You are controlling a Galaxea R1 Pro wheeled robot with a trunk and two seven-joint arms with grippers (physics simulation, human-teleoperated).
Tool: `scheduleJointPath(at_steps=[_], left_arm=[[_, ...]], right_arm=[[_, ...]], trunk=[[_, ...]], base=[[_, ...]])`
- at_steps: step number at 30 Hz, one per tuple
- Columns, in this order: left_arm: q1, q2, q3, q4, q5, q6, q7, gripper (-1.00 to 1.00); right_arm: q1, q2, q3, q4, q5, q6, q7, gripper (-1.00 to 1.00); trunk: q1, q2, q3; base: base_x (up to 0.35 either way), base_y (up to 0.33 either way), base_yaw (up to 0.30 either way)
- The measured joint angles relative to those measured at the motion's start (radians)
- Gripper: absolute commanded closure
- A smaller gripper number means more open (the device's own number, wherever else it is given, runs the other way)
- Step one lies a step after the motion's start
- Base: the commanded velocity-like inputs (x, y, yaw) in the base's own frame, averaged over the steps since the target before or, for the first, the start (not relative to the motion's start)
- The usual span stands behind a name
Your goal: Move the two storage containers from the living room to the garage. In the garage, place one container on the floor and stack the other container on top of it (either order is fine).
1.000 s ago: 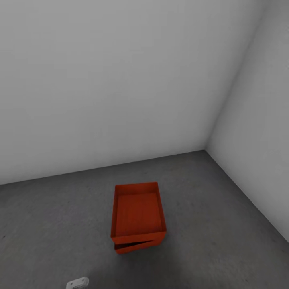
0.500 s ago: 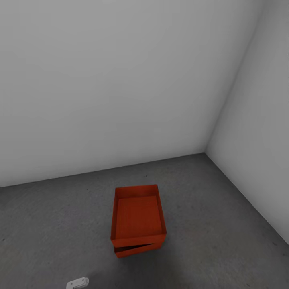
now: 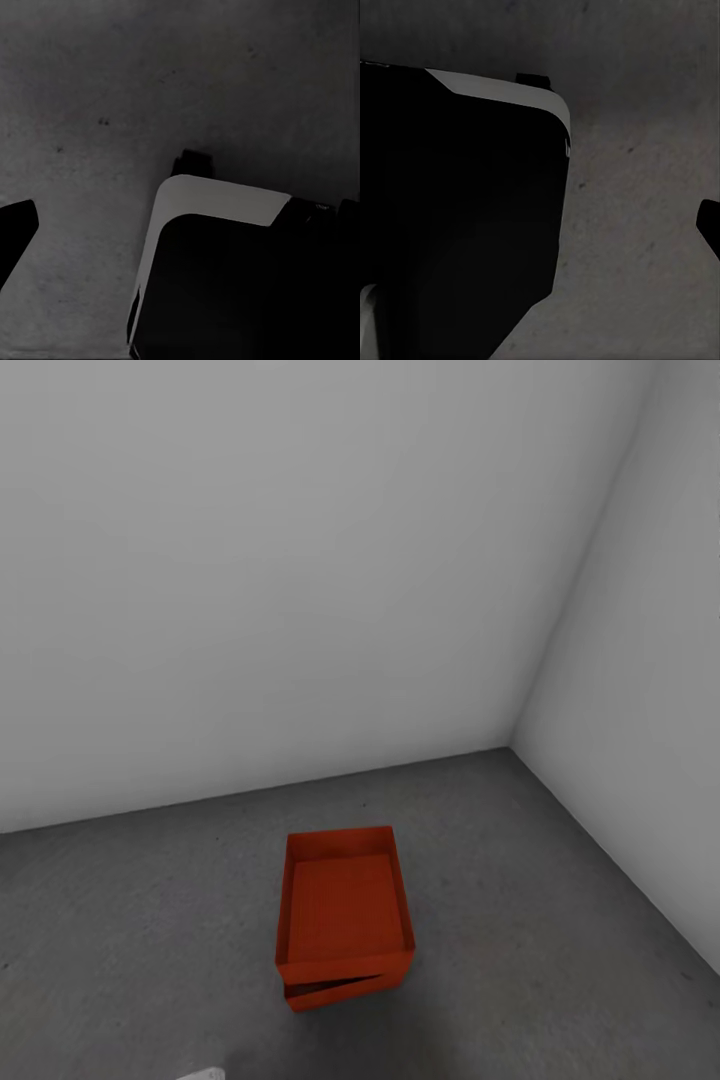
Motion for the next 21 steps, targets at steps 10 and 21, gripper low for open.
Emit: scheduleJointPath(at_steps=[10, 21], left_arm=[[0.169, -0.023, -0.001, 0.000, -0.003, -0.006, -0.001, -1.00], [0.258, -0.028, 0.000, 0.000, 0.002, -0.067, -0.001, -1.00]], right_arm=[[0.024, 0.001, 0.000, 0.000, 0.009, -0.001, 0.001, -1.00], [0.055, 0.002, 0.001, 0.000, 0.012, -0.002, 0.002, -1.00]], trunk=[[0.000, 0.000, 0.016], [0.000, 0.000, 0.033]], base=[[0.000, 0.000, 0.000], [0.000, 0.000, 0.000]])
